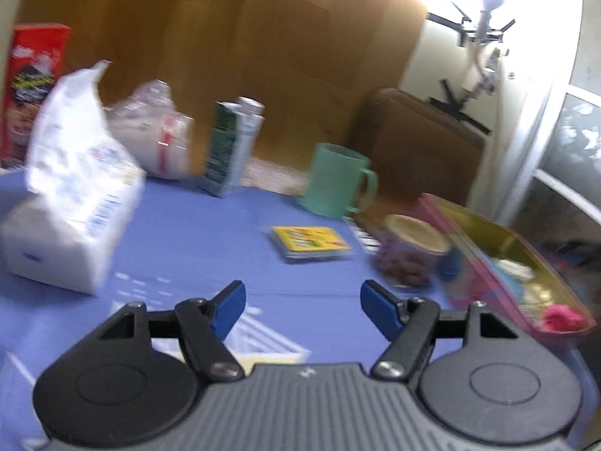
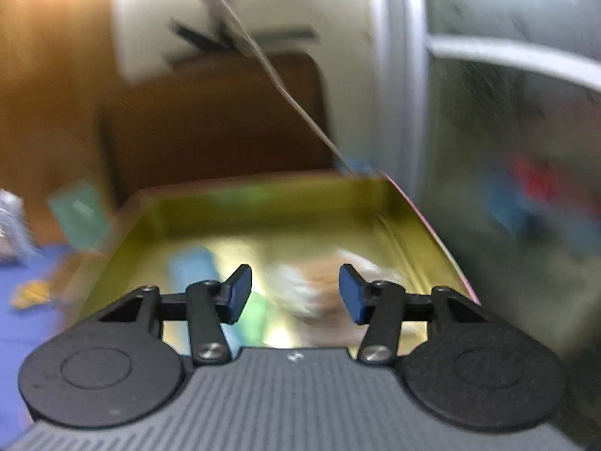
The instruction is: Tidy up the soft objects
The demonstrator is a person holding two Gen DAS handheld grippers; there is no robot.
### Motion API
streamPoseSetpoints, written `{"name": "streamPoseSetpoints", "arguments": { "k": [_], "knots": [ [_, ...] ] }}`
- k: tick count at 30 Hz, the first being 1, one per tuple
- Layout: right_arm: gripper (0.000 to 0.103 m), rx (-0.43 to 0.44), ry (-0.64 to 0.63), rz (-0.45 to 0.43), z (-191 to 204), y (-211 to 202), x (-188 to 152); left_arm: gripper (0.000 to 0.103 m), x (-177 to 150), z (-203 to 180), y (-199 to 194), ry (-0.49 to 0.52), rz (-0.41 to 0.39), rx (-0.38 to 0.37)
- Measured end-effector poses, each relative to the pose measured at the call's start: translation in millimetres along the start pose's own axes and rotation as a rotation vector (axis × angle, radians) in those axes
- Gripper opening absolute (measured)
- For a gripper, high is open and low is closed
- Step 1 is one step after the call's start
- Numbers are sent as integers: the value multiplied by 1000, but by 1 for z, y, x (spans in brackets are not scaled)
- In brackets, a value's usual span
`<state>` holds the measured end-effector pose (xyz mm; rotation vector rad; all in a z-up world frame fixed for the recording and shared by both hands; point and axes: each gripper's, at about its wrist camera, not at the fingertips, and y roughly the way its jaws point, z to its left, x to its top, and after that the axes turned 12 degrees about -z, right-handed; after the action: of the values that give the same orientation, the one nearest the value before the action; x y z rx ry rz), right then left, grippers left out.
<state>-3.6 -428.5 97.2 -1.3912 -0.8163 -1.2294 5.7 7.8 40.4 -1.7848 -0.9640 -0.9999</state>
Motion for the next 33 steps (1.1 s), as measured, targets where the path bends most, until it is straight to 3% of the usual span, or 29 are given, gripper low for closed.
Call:
{"name": "streamPoseSetpoints", "arguments": {
  "k": [3, 7, 10, 11, 14, 18, 21, 24, 26, 28, 33],
  "knots": [
    [54, 167, -18, -54, 41, -26, 9, 69, 0, 21, 1, -5, -10, 61],
    [56, 437, -59, -29, 118, -34, 3, 69, -3, 48, 1, -67, -21, 104],
    [73, 560, -97, 39, 185, -14, -16, 69, -7, 58, 7, -106, 0, 113],
    [80, 572, -112, 59, 204, -3, -23, 69, -7, 59, 7, -120, -4, 104],
    [81, 567, -136, 147, 257, 43, -43, 69, -7, 62, 4, -128, -30, 89],
    [83, 475, -170, 263, 308, 109, -59, 69, -8, 61, 4, -125, -40, 76],
    [87, 357, -270, 287, 329, 141, -69, 69, -8, 62, 4, -133, -39, 65],
    [91, 370, -311, 351, 329, 155, -77, 69, -7, 64, 5, -150, -35, 61],
    [92, 410, -244, 374, 320, 150, -78, 69, -7, 67, 6, -168, -34, 60],
    [92, 477, -273, 368, 315, 127, -82, 69, -7, 70, 5, -187, -34, 58],
    [92, 697, -373, 275, 293, 29, -114, 70, -7, 74, 5, -213, -25, 29]
  ]
}}
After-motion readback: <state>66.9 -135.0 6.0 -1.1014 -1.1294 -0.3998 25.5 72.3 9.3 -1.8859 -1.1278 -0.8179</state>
